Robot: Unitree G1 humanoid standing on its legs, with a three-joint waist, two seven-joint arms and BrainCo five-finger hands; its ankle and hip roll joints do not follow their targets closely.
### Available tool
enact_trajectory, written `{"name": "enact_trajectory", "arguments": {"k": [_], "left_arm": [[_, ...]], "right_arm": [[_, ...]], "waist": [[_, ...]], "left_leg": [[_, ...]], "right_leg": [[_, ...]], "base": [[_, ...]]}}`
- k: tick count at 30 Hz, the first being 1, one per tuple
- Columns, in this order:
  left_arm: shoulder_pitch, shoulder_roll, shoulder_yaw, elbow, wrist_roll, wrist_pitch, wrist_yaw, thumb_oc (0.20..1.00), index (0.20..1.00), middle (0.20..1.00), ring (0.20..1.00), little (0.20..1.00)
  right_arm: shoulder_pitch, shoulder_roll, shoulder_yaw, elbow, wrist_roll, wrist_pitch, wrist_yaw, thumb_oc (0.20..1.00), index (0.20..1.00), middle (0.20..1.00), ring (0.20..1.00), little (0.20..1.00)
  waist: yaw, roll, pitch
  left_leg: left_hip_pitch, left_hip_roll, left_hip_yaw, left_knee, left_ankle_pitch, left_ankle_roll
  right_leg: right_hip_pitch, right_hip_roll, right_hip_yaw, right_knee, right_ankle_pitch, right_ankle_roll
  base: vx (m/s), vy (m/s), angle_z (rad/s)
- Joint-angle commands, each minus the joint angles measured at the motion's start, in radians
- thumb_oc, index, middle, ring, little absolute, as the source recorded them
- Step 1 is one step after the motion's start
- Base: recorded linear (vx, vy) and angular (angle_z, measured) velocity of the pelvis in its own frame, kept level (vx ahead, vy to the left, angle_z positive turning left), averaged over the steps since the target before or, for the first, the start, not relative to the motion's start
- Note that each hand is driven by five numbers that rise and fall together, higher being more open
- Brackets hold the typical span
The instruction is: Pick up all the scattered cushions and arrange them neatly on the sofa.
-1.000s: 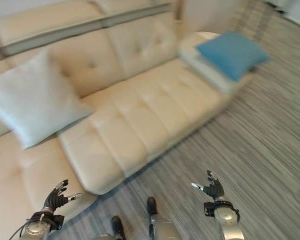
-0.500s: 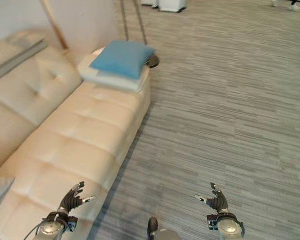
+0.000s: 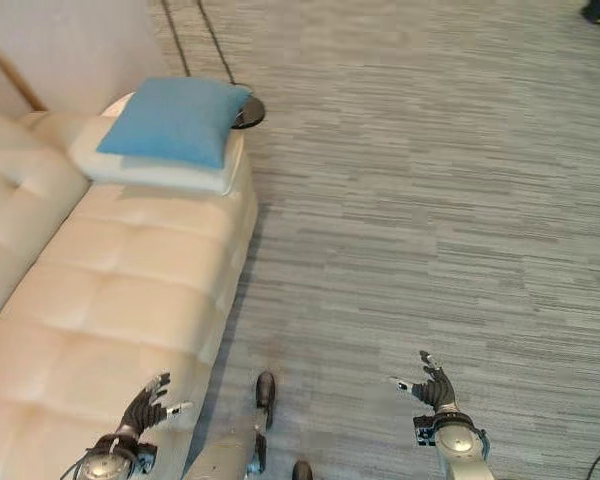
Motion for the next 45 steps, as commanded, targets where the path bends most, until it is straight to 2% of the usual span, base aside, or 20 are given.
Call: {"name": "enact_trajectory", "arguments": {"k": [1, 4, 6, 7, 8, 9, 11, 15, 16, 17, 19, 21, 22, 25, 29, 35, 39, 42, 44, 45], "left_arm": [[-0.069, 0.072, 0.015, -0.044, 0.021, -0.037, 0.020, 1.000, 1.000, 1.000, 1.000, 1.000], [-0.078, 0.075, 0.016, -0.058, 0.018, -0.042, 0.028, 1.000, 1.000, 1.000, 1.000, 1.000], [-0.095, 0.073, 0.013, -0.053, 0.016, -0.049, 0.032, 1.000, 1.000, 1.000, 1.000, 1.000], [-0.096, 0.072, 0.013, -0.052, 0.016, -0.049, 0.032, 1.000, 1.000, 1.000, 1.000, 1.000], [-0.107, 0.065, 0.010, -0.042, 0.020, -0.051, 0.035, 1.000, 1.000, 1.000, 1.000, 1.000], [-0.108, 0.065, 0.010, -0.042, 0.020, -0.051, 0.035, 1.000, 1.000, 1.000, 1.000, 1.000], [-0.121, 0.053, 0.016, -0.019, 0.031, -0.056, 0.047, 1.000, 1.000, 1.000, 1.000, 1.000], [-0.119, 0.048, 0.013, -0.026, 0.041, -0.064, 0.046, 1.000, 1.000, 1.000, 1.000, 1.000], [-0.117, 0.039, 0.005, -0.014, 0.045, -0.068, 0.048, 1.000, 1.000, 1.000, 1.000, 1.000], [-0.115, 0.035, 0.002, -0.018, 0.039, -0.068, 0.046, 1.000, 1.000, 1.000, 1.000, 1.000], [-0.113, 0.022, -0.019, -0.017, 0.018, -0.067, 0.038, 1.000, 1.000, 1.000, 1.000, 1.000], [-0.118, 0.019, -0.024, -0.017, 0.013, -0.065, 0.034, 1.000, 1.000, 1.000, 1.000, 1.000], [-0.134, 0.012, -0.034, -0.005, 0.010, -0.063, 0.037, 1.000, 1.000, 1.000, 1.000, 1.000], [-0.130, 0.008, -0.041, -0.005, 0.020, -0.061, 0.036, 1.000, 1.000, 1.000, 1.000, 1.000], [-0.102, 0.009, -0.020, -0.018, 0.021, -0.055, 0.039, 1.000, 1.000, 1.000, 1.000, 1.000], [-0.114, 0.009, -0.020, -0.021, 0.009, -0.048, 0.043, 1.000, 1.000, 1.000, 1.000, 1.000], [-0.099, 0.015, -0.003, -0.031, 0.013, -0.041, 0.046, 1.000, 1.000, 1.000, 1.000, 1.000], [-0.085, 0.021, 0.003, -0.017, 0.010, -0.036, 0.046, 1.000, 1.000, 1.000, 1.000, 1.000], [-0.068, 0.029, 0.017, -0.018, 0.010, -0.033, 0.043, 1.000, 1.000, 1.000, 1.000, 1.000], [-0.068, 0.029, 0.018, -0.019, 0.010, -0.032, 0.043, 1.000, 1.000, 1.000, 1.000, 1.000]], "right_arm": [[-0.048, 0.011, 0.011, -0.111, -0.006, -0.046, 0.006, 1.000, 1.000, 1.000, 1.000, 1.000], [-0.050, 0.013, 0.017, -0.133, -0.014, -0.045, 0.010, 1.000, 1.000, 1.000, 1.000, 1.000], [-0.051, 0.003, 0.010, -0.141, -0.009, -0.047, 0.013, 1.000, 1.000, 1.000, 1.000, 1.000], [-0.052, 0.003, 0.010, -0.141, -0.009, -0.047, 0.013, 1.000, 1.000, 1.000, 1.000, 1.000], [-0.061, -0.006, 0.012, -0.142, -0.005, -0.046, 0.009, 1.000, 1.000, 1.000, 1.000, 1.000], [-0.061, -0.007, 0.012, -0.142, -0.005, -0.046, 0.009, 1.000, 1.000, 1.000, 1.000, 1.000], [-0.058, -0.007, 0.009, -0.132, -0.008, -0.044, 0.000, 1.000, 1.000, 1.000, 1.000, 1.000], [-0.046, -0.010, 0.007, -0.133, -0.021, -0.043, 0.000, 1.000, 1.000, 1.000, 1.000, 1.000], [-0.032, -0.012, 0.012, -0.125, -0.016, -0.049, 0.009, 1.000, 1.000, 1.000, 1.000, 1.000], [-0.030, -0.016, 0.012, -0.116, -0.023, -0.044, 0.010, 1.000, 1.000, 1.000, 1.000, 1.000], [-0.030, -0.033, 0.013, -0.111, -0.019, -0.051, 0.005, 1.000, 1.000, 1.000, 1.000, 1.000], [-0.031, -0.039, 0.005, -0.106, -0.009, -0.052, 0.002, 1.000, 1.000, 1.000, 1.000, 1.000], [-0.040, -0.046, 0.000, -0.098, 0.003, -0.047, -0.007, 1.000, 1.000, 1.000, 1.000, 1.000], [-0.038, -0.054, -0.007, -0.093, 0.005, -0.046, -0.015, 1.000, 1.000, 1.000, 1.000, 1.000], [-0.037, -0.054, -0.003, -0.070, -0.002, -0.034, -0.019, 1.000, 1.000, 1.000, 1.000, 1.000], [-0.031, -0.041, 0.002, -0.075, -0.008, -0.031, -0.027, 1.000, 1.000, 1.000, 1.000, 1.000], [-0.030, -0.040, 0.010, -0.071, -0.027, -0.026, -0.020, 1.000, 1.000, 1.000, 1.000, 1.000], [-0.010, -0.015, 0.019, -0.071, -0.044, -0.019, -0.001, 1.000, 1.000, 1.000, 1.000, 1.000], [-0.009, -0.005, 0.029, -0.078, -0.058, -0.019, 0.008, 1.000, 1.000, 1.000, 1.000, 1.000], [-0.009, -0.005, 0.029, -0.078, -0.058, -0.019, 0.008, 1.000, 1.000, 1.000, 1.000, 1.000]], "waist": [[-0.004, -0.048, 0.021], [-0.012, -0.023, 0.041], [-0.040, -0.006, 0.068], [-0.041, -0.004, 0.068], [-0.059, -0.004, 0.087], [-0.059, -0.003, 0.086], [-0.081, -0.008, 0.092], [-0.097, -0.009, 0.083], [-0.109, -0.002, 0.069], [-0.110, 0.003, 0.062], [-0.110, 0.007, 0.056], [-0.107, 0.001, 0.054], [-0.093, -0.009, 0.063], [-0.070, -0.004, 0.065], [-0.034, 0.006, 0.061], [-0.036, 0.016, 0.034], [-0.012, -0.002, 0.012], [0.007, -0.045, 0.001], [0.011, -0.058, 0.007], [0.012, -0.059, 0.008]], "left_leg": [[-0.038, 0.007, 0.015, 0.112, -0.131, -0.030], [0.033, 0.022, 0.026, 0.096, -0.168, -0.018], [0.117, 0.012, 0.011, 0.085, -0.222, -0.020], [0.115, 0.014, 0.010, 0.084, -0.221, -0.021], [0.180, 0.006, 0.013, 0.069, -0.265, -0.034], [0.179, 0.008, 0.013, 0.067, -0.263, -0.035], [0.247, -0.004, -0.006, 0.044, -0.303, -0.056], [0.320, -0.006, -0.033, 0.034, -0.349, -0.075], [0.356, 0.012, -0.047, 0.069, -0.362, -0.095], [0.348, 0.025, -0.050, 0.109, -0.340, -0.108], [0.241, 0.086, -0.029, 0.385, -0.204, -0.141], [0.191, 0.091, -0.024, 0.438, -0.176, -0.137], [0.100, 0.074, 0.001, 0.468, -0.214, -0.118], [0.047, 0.054, 0.040, 0.336, -0.261, -0.101], [-0.012, 0.051, 0.063, 0.185, -0.164, -0.119], [-0.010, 0.021, 0.127, -0.002, -0.067, -0.111], [-0.086, 0.062, 0.245, 0.016, -0.097, -0.112], [-0.088, 0.013, 0.186, 0.131, -0.135, -0.062], [-0.044, -0.017, 0.180, 0.148, -0.186, -0.017], [-0.044, -0.019, 0.181, 0.148, -0.187, -0.015]], "right_leg": [[-0.111, -0.168, -0.082, 0.280, 0.359, 0.129], [-0.209, -0.211, -0.166, 0.323, 0.324, 0.097], [-0.315, -0.210, -0.231, 0.219, 0.227, 0.073], [-0.314, -0.208, -0.233, 0.215, 0.230, 0.072], [-0.373, -0.221, -0.259, 0.032, 0.247, 0.077], [-0.372, -0.219, -0.260, 0.026, 0.252, 0.076], [-0.409, -0.208, -0.227, -0.185, 0.317, 0.106], [-0.418, -0.222, -0.232, -0.236, 0.355, 0.121], [-0.400, -0.211, -0.204, -0.195, 0.368, 0.101], [-0.381, -0.204, -0.199, -0.188, 0.368, 0.089], [-0.305, -0.190, -0.226, -0.209, 0.335, 0.040], [-0.280, -0.190, -0.232, -0.220, 0.319, 0.022], [-0.232, -0.195, -0.239, -0.233, 0.290, 0.012], [-0.174, -0.192, -0.254, -0.253, 0.254, 0.023], [-0.103, -0.164, -0.262, -0.251, 0.209, 0.020], [-0.077, -0.143, -0.279, -0.226, 0.156, 0.027], [0.030, -0.160, -0.296, -0.190, 0.062, 0.046], [0.032, -0.216, -0.302, 0.010, 0.144, 0.099], [-0.020, -0.272, -0.294, 0.192, 0.293, 0.125], [-0.022, -0.274, -0.292, 0.195, 0.292, 0.127]], "base": [[0.26, 0.154, -0.63], [0.31, 0.150, -0.27], [0.36, 0.067, -0.24], [0.46, -0.055, 0.02], [0.32, -0.060, 0.00], [0.43, -0.082, -0.09], [0.54, -0.148, 0.13], [0.51, -0.186, 0.33], [0.50, -0.238, 0.33], [0.68, -0.366, 0.61], [0.48, -0.399, 0.93], [0.30, -0.242, 0.36], [0.32, -0.164, 0.03], [0.37, -0.099, -0.05], [0.33, -0.024, -0.06], [0.37, 0.052, 0.06], [0.57, 0.128, 0.43], [0.58, 0.163, 0.22], [0.38, 0.197, 0.12], [0.30, 0.117, 0.40]]}}
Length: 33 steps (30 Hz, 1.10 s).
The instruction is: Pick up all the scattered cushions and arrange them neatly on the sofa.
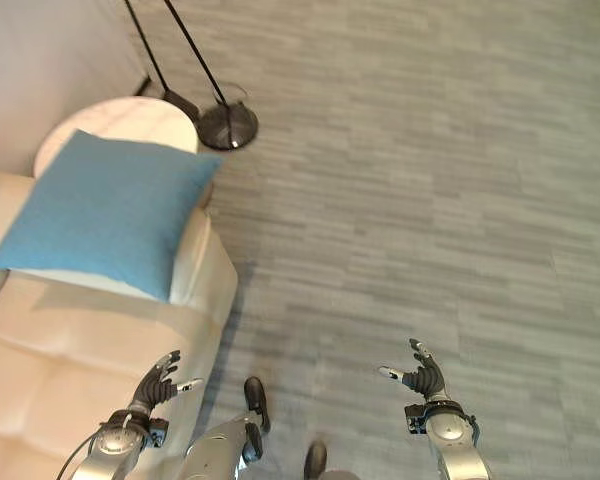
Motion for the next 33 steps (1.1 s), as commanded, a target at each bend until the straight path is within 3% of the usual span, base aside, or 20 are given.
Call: {"name": "enact_trajectory", "arguments": {"k": [1, 2, 5, 6, 7, 9, 12, 14, 16, 17, 18, 20, 21, 22, 24, 26, 28, 31, 33], "left_arm": [[0.027, 0.058, 0.038, -0.076, 0.006, -0.028, 0.013, 1.000, 1.000, 1.000, 1.000, 1.000], [0.032, 0.062, 0.043, -0.064, 0.007, -0.028, 0.015, 1.000, 1.000, 1.000, 1.000, 1.000], [0.037, 0.056, 0.043, -0.049, 0.003, -0.033, 0.018, 1.000, 1.000, 1.000, 1.000, 1.000], [0.037, 0.056, 0.043, -0.049, 0.003, -0.033, 0.018, 1.000, 1.000, 1.000, 1.000, 1.000], [0.037, 0.048, 0.042, -0.038, -0.012, -0.039, 0.023, 1.000, 1.000, 1.000, 1.000, 1.000], [0.037, 0.040, 0.048, -0.025, -0.015, -0.044, 0.026, 1.000, 1.000, 1.000, 1.000, 1.000], [0.021, 0.032, 0.054, -0.006, -0.008, -0.049, 0.033, 1.000, 1.000, 1.000, 1.000, 1.000], [0.017, 0.031, 0.054, -0.003, -0.007, -0.048, 0.034, 1.000, 1.000, 1.000, 1.000, 1.000], [-0.006, 0.024, 0.036, 0.038, -0.011, -0.055, 0.032, 1.000, 1.000, 1.000, 1.000, 1.000], [-0.007, 0.024, 0.036, 0.039, -0.011, -0.056, 0.032, 1.000, 1.000, 1.000, 1.000, 1.000], [-0.017, 0.018, 0.031, 0.058, -0.021, -0.055, 0.033, 1.000, 1.000, 1.000, 1.000, 1.000], [-0.011, 0.018, 0.035, 0.064, -0.029, -0.055, 0.033, 1.000, 1.000, 1.000, 1.000, 1.000], [-0.008, 0.018, 0.036, 0.067, -0.033, -0.056, 0.031, 1.000, 1.000, 1.000, 1.000, 1.000], [-0.008, 0.019, 0.036, 0.067, -0.033, -0.056, 0.031, 1.000, 1.000, 1.000, 1.000, 1.000], [-0.007, 0.020, 0.036, 0.073, -0.032, -0.052, 0.026, 1.000, 1.000, 1.000, 1.000, 1.000], [-0.034, 0.036, 0.016, 0.068, -0.015, -0.051, 0.018, 1.000, 1.000, 1.000, 1.000, 1.000], [-0.040, 0.039, 0.013, 0.067, -0.008, -0.050, 0.014, 1.000, 1.000, 1.000, 1.000, 1.000], [-0.020, 0.048, 0.028, 0.059, 0.002, -0.047, 0.010, 1.000, 1.000, 1.000, 1.000, 1.000], [-0.012, 0.060, 0.037, 0.051, 0.012, -0.045, 0.007, 1.000, 1.000, 1.000, 1.000, 1.000]], "right_arm": [[0.008, -0.014, 0.013, -0.065, -0.033, -0.035, 0.019, 1.000, 1.000, 1.000, 1.000, 1.000], [0.000, -0.008, 0.024, -0.072, -0.039, -0.036, 0.024, 1.000, 1.000, 1.000, 1.000, 1.000], [-0.003, -0.013, 0.029, -0.094, -0.040, -0.038, 0.028, 1.000, 1.000, 1.000, 1.000, 1.000], [-0.003, -0.013, 0.029, -0.094, -0.040, -0.038, 0.028, 1.000, 1.000, 1.000, 1.000, 1.000], [-0.007, -0.022, 0.026, -0.101, -0.036, -0.039, 0.027, 1.000, 1.000, 1.000, 1.000, 1.000], [-0.001, -0.027, 0.023, -0.094, -0.038, -0.030, 0.028, 1.000, 1.000, 1.000, 1.000, 1.000], [0.017, -0.029, 0.002, -0.068, -0.033, -0.025, 0.022, 1.000, 1.000, 1.000, 1.000, 1.000], [0.018, -0.029, 0.001, -0.060, -0.031, -0.024, 0.024, 1.000, 1.000, 1.000, 1.000, 1.000], [0.035, -0.027, -0.010, -0.027, -0.015, -0.033, 0.029, 1.000, 1.000, 1.000, 1.000, 1.000], [0.034, -0.026, -0.009, -0.026, -0.015, -0.033, 0.029, 1.000, 1.000, 1.000, 1.000, 1.000], [0.022, -0.031, -0.016, -0.002, -0.013, -0.038, 0.032, 1.000, 1.000, 1.000, 1.000, 1.000], [0.024, -0.038, -0.024, -0.005, -0.001, -0.045, 0.033, 1.000, 1.000, 1.000, 1.000, 1.000], [0.027, -0.043, -0.029, -0.005, 0.008, -0.048, 0.034, 1.000, 1.000, 1.000, 1.000, 1.000], [0.027, -0.043, -0.029, -0.005, 0.008, -0.048, 0.034, 1.000, 1.000, 1.000, 1.000, 1.000], [0.036, -0.043, -0.035, 0.006, 0.014, -0.044, 0.034, 1.000, 1.000, 1.000, 1.000, 1.000], [0.043, -0.042, -0.053, 0.018, 0.027, -0.039, 0.024, 1.000, 1.000, 1.000, 1.000, 1.000], [0.043, -0.044, -0.056, 0.017, 0.026, -0.037, 0.022, 1.000, 1.000, 1.000, 1.000, 1.000], [0.034, -0.052, -0.051, -0.007, 0.012, -0.030, 0.026, 1.000, 1.000, 1.000, 1.000, 1.000], [0.028, -0.062, -0.056, -0.024, -0.006, -0.029, 0.025, 1.000, 1.000, 1.000, 1.000, 1.000]], "waist": [[0.025, -0.031, -0.026], [0.025, 0.006, -0.022], [-0.002, 0.034, -0.007], [-0.004, 0.035, -0.005], [-0.021, 0.038, 0.006], [-0.048, 0.029, 0.011], [-0.082, 0.015, 0.014], [-0.089, 0.018, 0.015], [-0.097, 0.002, 0.006], [-0.100, -0.001, 0.005], [-0.099, 0.000, -0.009], [-0.112, 0.000, -0.029], [-0.119, 0.005, -0.034], [-0.120, 0.003, -0.036], [-0.138, 0.006, -0.043], [-0.160, 0.008, -0.053], [-0.160, 0.007, -0.058], [-0.138, 0.002, -0.049], [-0.132, -0.008, -0.059]], "left_leg": [[0.018, -0.052, -0.017, 0.016, -0.095, -0.008], [0.097, -0.039, -0.048, -0.015, -0.100, 0.008], [0.196, -0.053, -0.119, -0.045, -0.127, 0.000], [0.198, -0.053, -0.121, -0.044, -0.128, 0.000], [0.232, -0.065, -0.163, -0.027, -0.155, -0.015], [0.283, -0.086, -0.233, -0.031, -0.182, -0.036], [0.318, -0.115, -0.353, -0.019, -0.197, -0.055], [0.329, -0.115, -0.390, -0.018, -0.195, -0.062], [0.352, -0.123, -0.506, -0.006, -0.206, -0.078], [0.349, -0.127, -0.509, -0.008, -0.202, -0.078], [0.336, -0.097, -0.523, 0.007, -0.193, -0.102], [0.318, -0.055, -0.492, 0.023, -0.182, -0.119], [0.307, -0.022, -0.440, 0.043, -0.182, -0.130], [0.304, -0.024, -0.441, 0.041, -0.179, -0.130], [0.276, 0.036, -0.302, 0.072, -0.167, -0.138], [0.226, 0.084, -0.094, -0.004, -0.136, -0.131], [0.199, 0.082, -0.070, -0.025, -0.108, -0.133], [0.197, 0.058, -0.106, -0.058, -0.106, -0.127], [0.200, 0.055, -0.095, -0.072, -0.101, -0.124]], "right_leg": [[-0.047, -0.091, 0.049, 0.241, 0.314, 0.103], [-0.141, -0.073, 0.060, 0.320, 0.318, 0.068], [-0.256, -0.046, 0.061, 0.250, 0.233, 0.037], [-0.252, -0.047, 0.059, 0.250, 0.231, 0.037], [-0.286, -0.043, 0.062, 0.087, 0.217, 0.032], [-0.308, 0.005, 0.154, -0.129, 0.248, 0.059], [-0.364, 0.046, 0.337, -0.268, 0.327, 0.099], [-0.369, 0.053, 0.345, -0.269, 0.333, 0.103], [-0.330, 0.040, 0.368, -0.252, 0.347, 0.094], [-0.332, 0.036, 0.367, -0.254, 0.350, 0.095], [-0.302, 0.021, 0.328, -0.253, 0.355, 0.088], [-0.278, 0.012, 0.300, -0.261, 0.344, 0.083], [-0.256, 0.013, 0.281, -0.258, 0.324, 0.074], [-0.259, 0.010, 0.281, -0.260, 0.326, 0.074], [-0.222, -0.005, 0.233, -0.263, 0.292, 0.057], [-0.178, -0.020, 0.149, -0.297, 0.265, 0.045], [-0.168, -0.019, 0.138, -0.305, 0.260, 0.042], [-0.142, 0.008, 0.139, -0.287, 0.240, 0.039], [-0.141, 0.009, 0.143, -0.286, 0.241, 0.040]], "base": [[0.42, 0.093, 0.45], [0.57, 0.107, 0.52], [0.44, 0.020, 0.61], [0.41, -0.090, 0.57], [0.44, -0.172, 0.84], [0.49, -0.207, 1.22], [0.40, -0.195, 1.21], [0.23, -0.161, 1.62], [0.25, -0.300, 1.71], [0.23, -0.412, 1.78], [0.14, -0.339, 2.12], [0.16, -0.344, 1.77], [0.08, -0.157, 0.69], [0.08, -0.147, 0.71], [0.04, -0.161, 0.74], [0.00, -0.146, 1.70], [0.09, -0.033, 2.01], [0.15, 0.005, 0.43], [0.16, 0.033, -0.30]]}}
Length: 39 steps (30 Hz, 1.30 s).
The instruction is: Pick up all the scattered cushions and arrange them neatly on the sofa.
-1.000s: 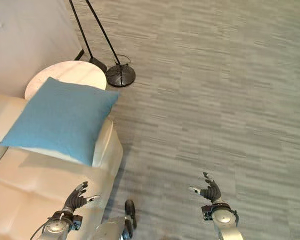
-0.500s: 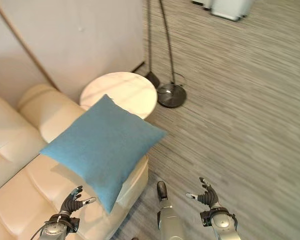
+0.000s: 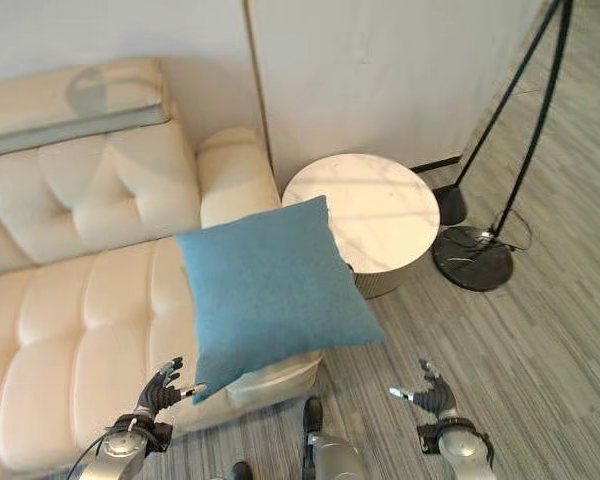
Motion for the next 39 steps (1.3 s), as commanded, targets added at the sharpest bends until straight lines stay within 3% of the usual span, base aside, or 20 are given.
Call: {"name": "enact_trajectory", "arguments": {"k": [1, 6, 12, 15, 20, 26, 27, 30, 33, 39], "left_arm": [[0.025, 0.045, 0.061, -0.017, 0.025, -0.030, -0.005, 1.000, 1.000, 1.000, 1.000, 1.000], [0.017, 0.098, 0.101, -0.057, 0.025, -0.037, 0.005, 1.000, 1.000, 1.000, 1.000, 1.000], [-0.020, 0.143, 0.115, -0.089, 0.010, -0.048, 0.019, 1.000, 1.000, 1.000, 1.000, 1.000], [-0.095, 0.182, 0.103, -0.094, -0.026, -0.064, 0.042, 1.000, 1.000, 1.000, 1.000, 1.000], [-0.217, 0.205, 0.053, -0.050, -0.081, -0.077, 0.075, 1.000, 1.000, 1.000, 1.000, 1.000], [-0.437, 0.205, -0.044, 0.090, -0.180, -0.099, 0.131, 1.000, 1.000, 1.000, 1.000, 1.000], [-0.521, 0.187, -0.085, 0.155, -0.230, -0.106, 0.144, 1.000, 1.000, 1.000, 1.000, 1.000], [-0.631, 0.153, -0.131, 0.249, -0.285, -0.109, 0.162, 1.000, 1.000, 1.000, 1.000, 1.000], [-0.858, 0.062, -0.229, 0.396, -0.352, -0.107, 0.184, 1.000, 1.000, 1.000, 1.000, 1.000], [-0.989, -0.014, -0.295, 0.400, -0.362, -0.112, 0.202, 1.000, 1.000, 1.000, 1.000, 1.000]], "right_arm": [[0.055, -0.036, -0.022, -0.055, -0.008, -0.025, -0.012, 1.000, 1.000, 1.000, 1.000, 1.000], [0.029, -0.101, -0.047, -0.149, -0.020, -0.033, -0.005, 1.000, 1.000, 1.000, 1.000, 1.000], [-0.041, -0.175, -0.037, -0.198, 0.003, -0.041, 0.003, 1.000, 1.000, 1.000, 1.000, 1.000], [-0.164, -0.222, 0.030, -0.169, 0.042, -0.041, 0.007, 1.000, 1.000, 1.000, 1.000, 1.000], [-0.338, -0.226, 0.147, -0.083, 0.097, -0.033, 0.006, 1.000, 1.000, 1.000, 1.000, 1.000], [-0.652, -0.170, 0.280, 0.172, 0.241, -0.018, -0.018, 1.000, 1.000, 1.000, 1.000, 1.000], [-0.781, -0.150, 0.327, 0.284, 0.284, -0.010, -0.029, 1.000, 1.000, 1.000, 1.000, 1.000], [-0.912, -0.114, 0.374, 0.399, 0.324, -0.001, -0.039, 1.000, 1.000, 1.000, 1.000, 1.000], [-1.104, -0.009, 0.469, 0.529, 0.377, 0.009, -0.046, 1.000, 1.000, 1.000, 1.000, 1.000], [-1.191, 0.080, 0.587, 0.483, 0.355, 0.002, -0.062, 1.000, 1.000, 1.000, 1.000, 1.000]], "waist": [[-0.011, -0.014, -0.041], [0.022, -0.037, -0.050], [0.043, -0.043, -0.055], [0.063, -0.045, -0.044], [0.083, -0.045, -0.015], [0.101, -0.038, 0.033], [0.108, -0.032, 0.048], [0.112, -0.027, 0.068], [0.115, -0.014, 0.106], [0.110, -0.008, 0.133]], "left_leg": [[-0.107, 0.028, 0.003, 0.079, 0.017, -0.047], [-0.068, 0.025, 0.023, 0.043, 0.016, -0.043], [-0.062, 0.017, 0.010, 0.007, 0.024, -0.045], [-0.086, 0.013, -0.003, -0.024, 0.042, -0.049], [-0.142, 0.007, -0.023, -0.039, 0.065, -0.051], [-0.232, -0.003, -0.043, -0.061, 0.106, -0.057], [-0.251, -0.006, -0.051, -0.074, 0.123, -0.060], [-0.275, -0.005, -0.056, -0.081, 0.141, -0.064], [-0.318, -0.006, -0.075, -0.094, 0.172, -0.075], [-0.345, -0.002, -0.090, -0.094, 0.190, -0.086]], "right_leg": [[0.146, -0.109, 0.032, 0.028, -0.168, 0.118], [0.168, -0.110, 0.037, 0.024, -0.178, 0.120], [0.170, -0.113, 0.032, 0.002, -0.174, 0.125], [0.143, -0.113, 0.030, -0.017, -0.160, 0.129], [0.080, -0.110, 0.039, -0.023, -0.137, 0.131], [-0.015, -0.105, 0.057, -0.036, -0.096, 0.136], [-0.038, -0.103, 0.061, -0.035, -0.087, 0.137], [-0.063, -0.101, 0.065, -0.033, -0.080, 0.137], [-0.103, -0.100, 0.060, -0.030, -0.074, 0.138], [-0.120, -0.101, 0.045, -0.033, -0.068, 0.141]], "base": [[0.21, 0.041, -0.66], [0.15, 0.016, -0.40], [0.11, 0.004, -0.07], [0.01, -0.004, 0.01], [-0.04, -0.004, 0.06], [-0.06, 0.008, 0.03], [-0.05, 0.009, 0.06], [-0.05, -0.002, 0.05], [-0.07, -0.025, 0.02], [-0.04, -0.031, 0.08]]}}
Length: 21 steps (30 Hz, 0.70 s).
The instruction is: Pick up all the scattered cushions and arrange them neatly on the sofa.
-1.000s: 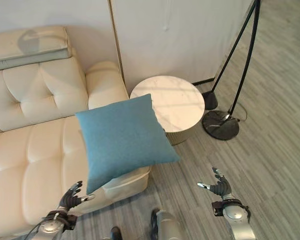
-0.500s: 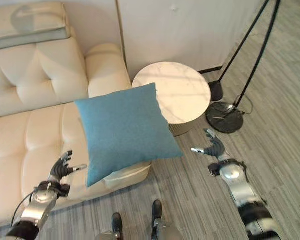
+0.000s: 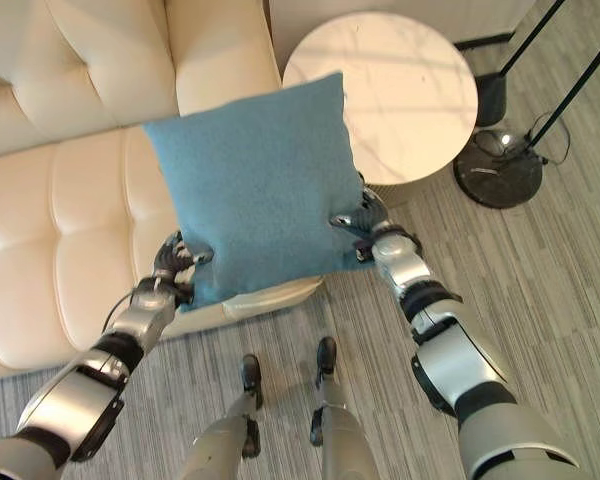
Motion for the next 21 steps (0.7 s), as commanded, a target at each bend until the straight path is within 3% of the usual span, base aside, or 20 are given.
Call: {"name": "enact_trajectory", "arguments": {"k": [1, 2, 3, 4, 5, 12, 21], "left_arm": [[-0.107, -0.024, -0.055, -0.040, -0.004, -0.056, 0.008, 1.000, 1.000, 1.000, 1.000, 1.000], [-0.108, -0.032, -0.060, -0.083, -0.005, -0.063, 0.020, 1.000, 1.000, 1.000, 1.000, 1.000], [-0.100, -0.033, -0.053, -0.105, -0.012, -0.065, 0.024, 1.000, 1.000, 1.000, 1.000, 1.000], [-0.096, -0.035, -0.047, -0.129, -0.019, -0.070, 0.031, 0.454, 0.454, 0.454, 0.454, 0.454], [-0.088, -0.035, -0.033, -0.166, -0.033, -0.080, 0.044, 0.200, 0.200, 0.200, 0.200, 0.200], [0.006, 0.010, -0.008, -0.383, 0.065, -0.098, 0.070, 0.200, 0.200, 0.200, 0.200, 0.200], [0.308, -0.063, 0.042, -0.720, 0.143, -0.100, 0.058, 0.200, 0.200, 0.200, 0.200, 0.200]], "right_arm": [[-0.075, 0.082, 0.055, -0.054, 0.006, -0.051, 0.006, 0.784, 0.784, 0.784, 0.784, 0.784], [-0.047, 0.112, 0.045, -0.109, 0.038, -0.072, -0.005, 0.200, 0.200, 0.200, 0.200, 0.200], [-0.027, 0.121, 0.032, -0.148, 0.054, -0.081, -0.010, 0.200, 0.200, 0.200, 0.200, 0.200], [-0.005, 0.128, 0.024, -0.188, 0.063, -0.092, -0.014, 0.200, 0.200, 0.200, 0.200, 0.200], [0.019, 0.135, 0.014, -0.231, 0.070, -0.103, -0.017, 0.200, 0.200, 0.200, 0.200, 0.200], [0.222, 0.157, -0.049, -0.445, 0.076, -0.164, 0.005, 0.200, 0.200, 0.200, 0.200, 0.200], [0.529, 0.174, -0.124, -0.711, 0.035, -0.192, 0.052, 0.200, 0.200, 0.200, 0.200, 0.200]], "waist": [[0.001, -0.024, 0.005], [-0.002, -0.020, 0.008], [-0.003, -0.019, 0.006], [-0.005, -0.019, 0.004], [-0.006, -0.018, 0.006], [-0.022, -0.014, -0.022], [-0.032, -0.012, -0.090]], "left_leg": [[-0.009, -0.025, -0.069, -0.014, 0.002, -0.053], [-0.001, -0.023, -0.070, -0.014, -0.001, -0.054], [0.002, -0.024, -0.070, -0.014, -0.003, -0.054], [0.002, -0.025, -0.072, -0.014, -0.003, -0.054], [0.011, -0.026, -0.072, -0.014, -0.008, -0.055], [0.050, -0.026, -0.063, -0.014, -0.026, -0.050], [0.159, -0.030, -0.055, -0.014, -0.068, -0.032]], "right_leg": [[0.030, -0.042, 0.037, 0.078, -0.131, 0.124], [0.039, -0.041, 0.036, 0.076, -0.135, 0.124], [0.044, -0.041, 0.036, 0.073, -0.136, 0.124], [0.046, -0.040, 0.037, 0.070, -0.134, 0.124], [0.054, -0.039, 0.039, 0.069, -0.135, 0.123], [0.096, -0.036, 0.037, 0.049, -0.133, 0.123], [0.208, -0.048, 0.016, 0.038, -0.157, 0.124]], "base": [[0.00, 0.000, 0.00], [0.00, 0.000, 0.00], [0.00, 0.000, 0.00], [0.00, 0.000, 0.00], [0.00, 0.000, 0.00], [0.00, 0.000, 0.00], [0.04, 0.021, 0.00]]}}
